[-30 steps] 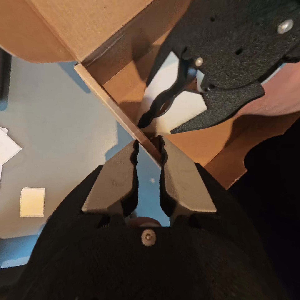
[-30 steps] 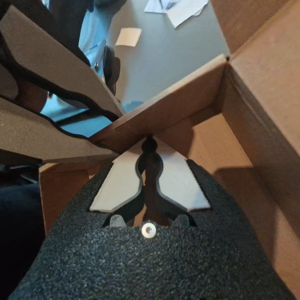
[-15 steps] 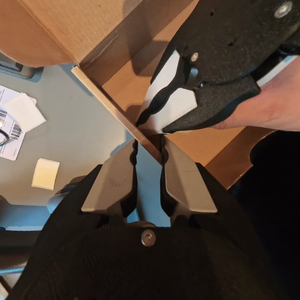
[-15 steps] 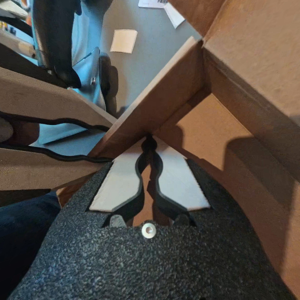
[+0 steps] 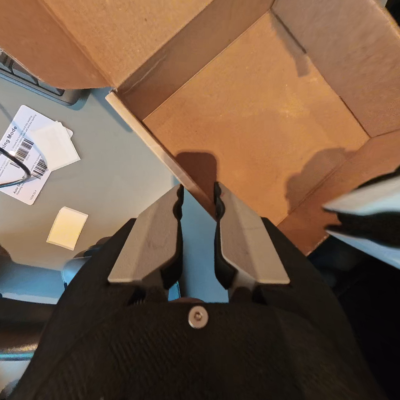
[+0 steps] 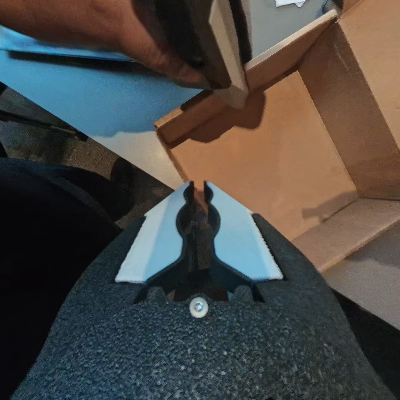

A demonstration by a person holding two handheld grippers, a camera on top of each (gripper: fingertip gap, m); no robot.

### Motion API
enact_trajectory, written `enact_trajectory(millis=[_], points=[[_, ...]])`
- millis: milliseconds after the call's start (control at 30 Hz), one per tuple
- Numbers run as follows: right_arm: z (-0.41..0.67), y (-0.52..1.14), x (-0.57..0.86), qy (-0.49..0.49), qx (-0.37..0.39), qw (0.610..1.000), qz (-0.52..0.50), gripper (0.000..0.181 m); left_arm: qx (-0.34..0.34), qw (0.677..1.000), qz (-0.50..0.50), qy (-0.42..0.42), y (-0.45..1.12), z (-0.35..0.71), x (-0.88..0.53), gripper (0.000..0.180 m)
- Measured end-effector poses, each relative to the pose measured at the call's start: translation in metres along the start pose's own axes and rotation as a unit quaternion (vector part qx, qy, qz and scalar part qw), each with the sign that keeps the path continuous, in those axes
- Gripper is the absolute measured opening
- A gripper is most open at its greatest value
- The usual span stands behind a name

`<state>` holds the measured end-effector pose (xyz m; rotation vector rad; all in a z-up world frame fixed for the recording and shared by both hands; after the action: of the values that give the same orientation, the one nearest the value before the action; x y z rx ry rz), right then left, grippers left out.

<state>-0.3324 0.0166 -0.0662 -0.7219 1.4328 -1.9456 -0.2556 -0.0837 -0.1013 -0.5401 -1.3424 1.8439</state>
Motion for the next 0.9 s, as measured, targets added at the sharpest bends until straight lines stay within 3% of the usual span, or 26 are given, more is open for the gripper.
enact_trajectory(millis=[33, 67, 500, 900], points=[[-0.006, -0.004, -0.008, -0.001, 0.004, 1.000, -0.008, 0.003, 0.001, 1.000, -0.002, 0.001, 0.000, 0.000, 0.000, 0.025], [-0.012, -0.007, -0.014, -0.005, 0.006, 1.000, -0.012, 0.010, 0.002, 1.000, -0.003, 0.002, 0.000, 0.000, 0.000, 0.025], [-0.038, -0.008, 0.026, 0.103, 0.007, 0.994, -0.023, 0.019, -0.001, 1.000, -0.011, 0.002, 0.000, 0.001, -0.001, 0.026], [-0.032, -0.004, 0.035, 0.091, 0.015, 0.995, -0.047, 0.023, -0.003, 1.000, -0.014, -0.009, -0.002, -0.004, -0.004, 0.026]])
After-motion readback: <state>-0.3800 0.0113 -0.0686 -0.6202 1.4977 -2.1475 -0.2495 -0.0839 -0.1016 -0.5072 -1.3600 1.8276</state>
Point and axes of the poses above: each gripper's, where its closed fingertips meet, y out along the fingers, z out of its top, x = y × z across the jaws, the point moved 6 cm from there along -y, back along the fingers, and after that the axes turned 11 degrees about -x, right-handed, at the moved point
